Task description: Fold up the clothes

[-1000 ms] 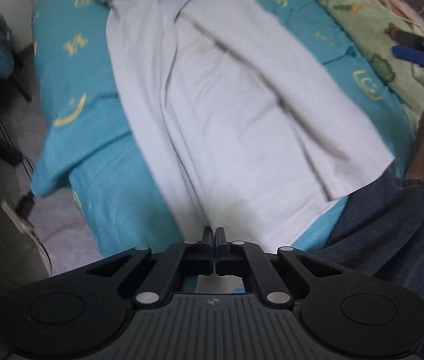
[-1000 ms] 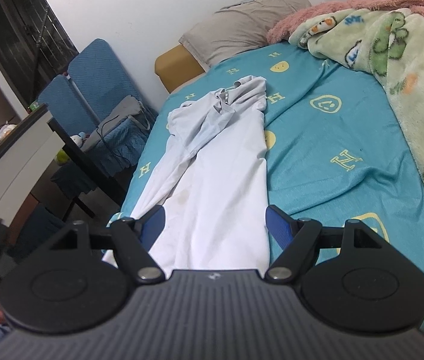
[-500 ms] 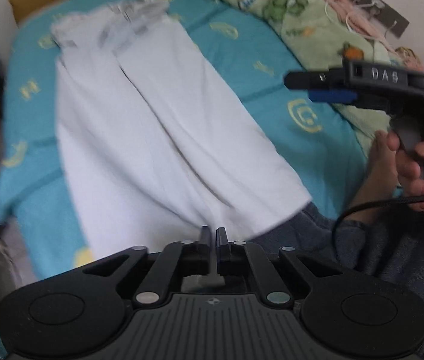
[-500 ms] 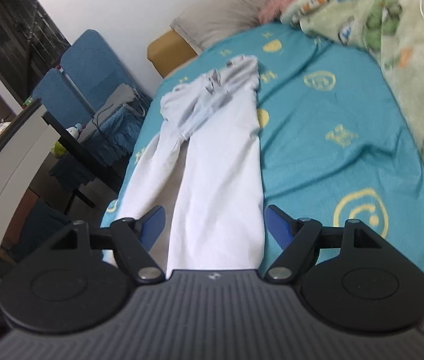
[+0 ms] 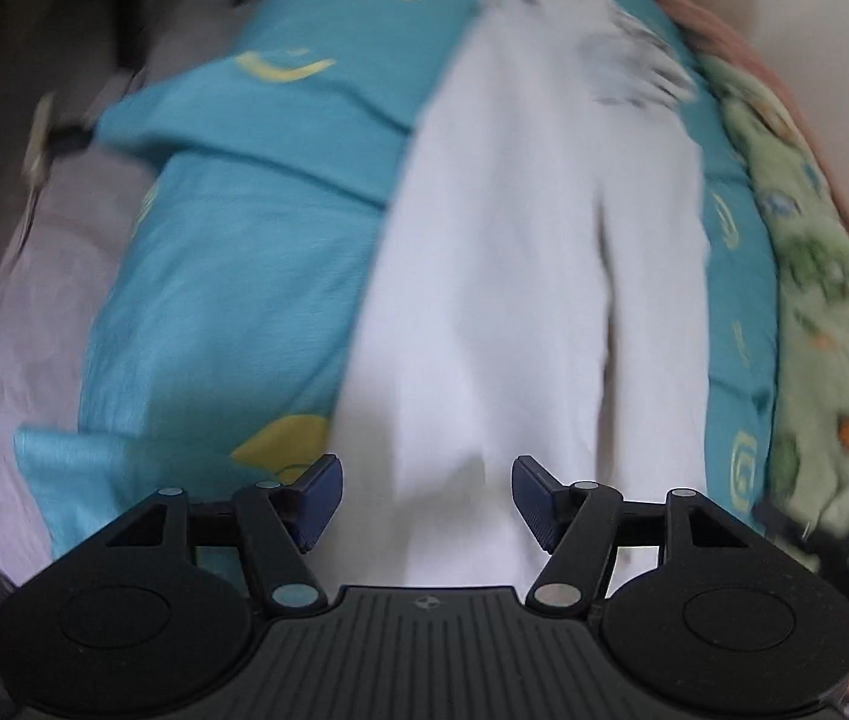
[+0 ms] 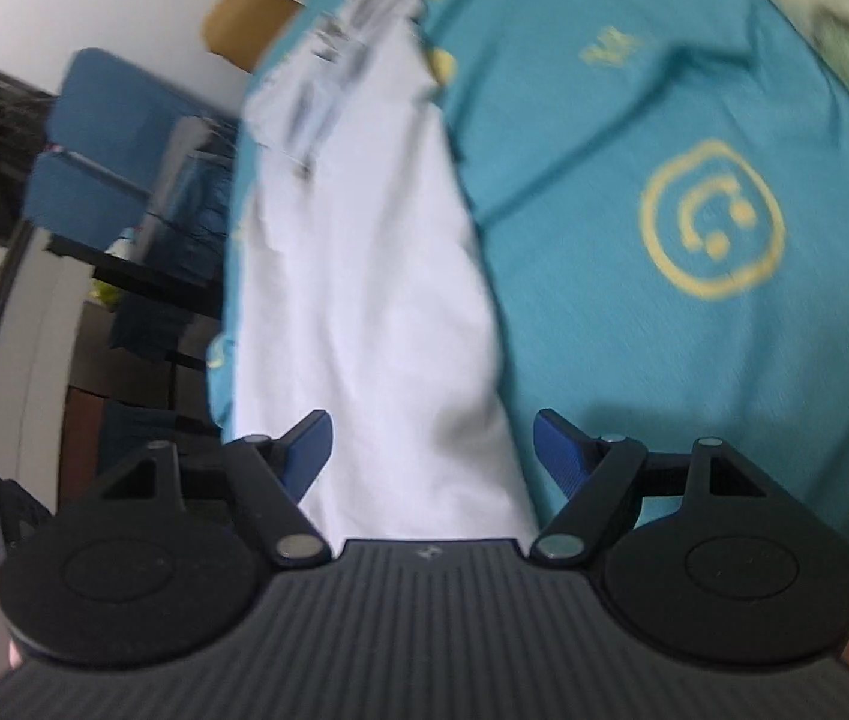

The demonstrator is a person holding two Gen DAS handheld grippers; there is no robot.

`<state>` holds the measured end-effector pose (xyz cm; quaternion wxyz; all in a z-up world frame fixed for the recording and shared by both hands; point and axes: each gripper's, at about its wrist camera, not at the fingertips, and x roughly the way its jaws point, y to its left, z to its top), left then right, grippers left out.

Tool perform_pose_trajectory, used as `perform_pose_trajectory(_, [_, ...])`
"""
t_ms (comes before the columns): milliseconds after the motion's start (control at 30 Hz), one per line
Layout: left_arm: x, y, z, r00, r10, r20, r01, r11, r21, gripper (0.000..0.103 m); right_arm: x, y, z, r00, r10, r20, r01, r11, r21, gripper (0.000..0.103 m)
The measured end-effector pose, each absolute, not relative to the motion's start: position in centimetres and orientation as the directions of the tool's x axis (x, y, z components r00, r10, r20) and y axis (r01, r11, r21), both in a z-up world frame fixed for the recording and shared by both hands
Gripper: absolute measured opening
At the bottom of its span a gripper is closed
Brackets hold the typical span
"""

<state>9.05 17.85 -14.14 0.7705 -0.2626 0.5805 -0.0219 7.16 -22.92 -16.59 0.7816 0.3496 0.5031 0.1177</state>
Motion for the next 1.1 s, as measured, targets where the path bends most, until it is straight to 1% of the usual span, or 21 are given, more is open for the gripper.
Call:
perform_pose_trajectory(33, [9.3,18.1,-14.3,0.332,-0.33,-0.884,-0.287,0.857,-0.428,0.065,7.2,-22.9,-17.0,0.455,0.538,-0.709,0.182,0.724,0.666,0.076])
perform_pose_trajectory(100, [9.5,18.1,-14.6,0.342,-0.293,-0.893,-0.312,0.861,-0.402,0.065,7.3,-22.9,-17.6,0.435,0.544,-0.718,0.204,0.717,0.667,0.071])
perform_pose_trajectory(233, [9.4,17.9,-14.9,0.328,-0.236,-0.915,-0.319,0.884,-0.342,0.065,7.6,-22.7,-18.4,0.407,0.535,-0.74,0.224,0.727,0.649,0.067])
perform_pose_trajectory(333, [9.1,17.8,-15.1,0.321,-0.256,-0.912,-0.308,0.882,-0.357,0.065,7.6,-22.5,-18.6,0.4,0.537,-0.742,0.224,0.728,0.648,0.067])
perform_pose_trajectory(433, [8.8,16.8,-15.6,0.303,-0.292,-0.907,-0.278,0.883,-0.377,0.06,7.7,-22.5,-18.8,0.391,0.555,-0.734,0.216,0.72,0.66,0.067])
perform_pose_trajectory(500, [8.6,16.5,-15.5,0.31,-0.305,-0.9,-0.256,0.886,-0.388,0.06,7.7,-22.4,-18.9,0.381,0.577,-0.723,0.213,0.706,0.676,0.066])
perform_pose_trajectory(533, [8.5,16.3,-15.4,0.314,-0.311,-0.897,-0.244,0.887,-0.393,0.058,7.6,-22.4,-19.0,0.376,0.588,-0.716,0.213,0.698,0.684,0.065])
perform_pose_trajectory(633, [8.3,16.0,-15.3,0.321,-0.323,-0.89,-0.233,0.884,-0.405,0.046,7.4,-22.3,-18.9,0.378,0.597,-0.708,0.212,0.688,0.694,0.065])
perform_pose_trajectory(667, [8.2,15.9,-15.4,0.321,-0.323,-0.89,-0.232,0.884,-0.405,0.044,7.3,-22.3,-18.8,0.382,0.595,-0.708,0.212,0.689,0.693,0.064])
perform_pose_trajectory(800, [8.1,15.5,-15.5,0.301,-0.289,-0.909,-0.239,0.9,-0.365,0.044,7.1,-22.4,-18.2,0.423,0.556,-0.715,0.2,0.713,0.673,0.064])
perform_pose_trajectory(867, [8.1,15.4,-15.6,0.293,-0.273,-0.916,-0.246,0.905,-0.348,0.048,7.1,-22.4,-17.9,0.443,0.536,-0.719,0.192,0.727,0.66,0.064])
perform_pose_trajectory(900, [8.1,15.2,-15.6,0.287,-0.274,-0.918,-0.24,0.907,-0.346,0.049,7.2,-22.3,-18.1,0.435,0.538,-0.722,0.195,0.727,0.659,0.064])
perform_pose_trajectory(967, [8.0,14.8,-15.7,0.274,-0.276,-0.921,-0.229,0.912,-0.341,0.055,7.3,-22.0,-18.6,0.412,0.542,-0.733,0.199,0.731,0.652,0.064])
perform_pose_trajectory(1100, [7.4,14.3,-15.4,0.268,-0.28,-0.922,-0.205,0.918,-0.338,0.056,7.3,-21.5,-19.0,0.376,0.565,-0.734,0.187,0.73,0.658,0.064])
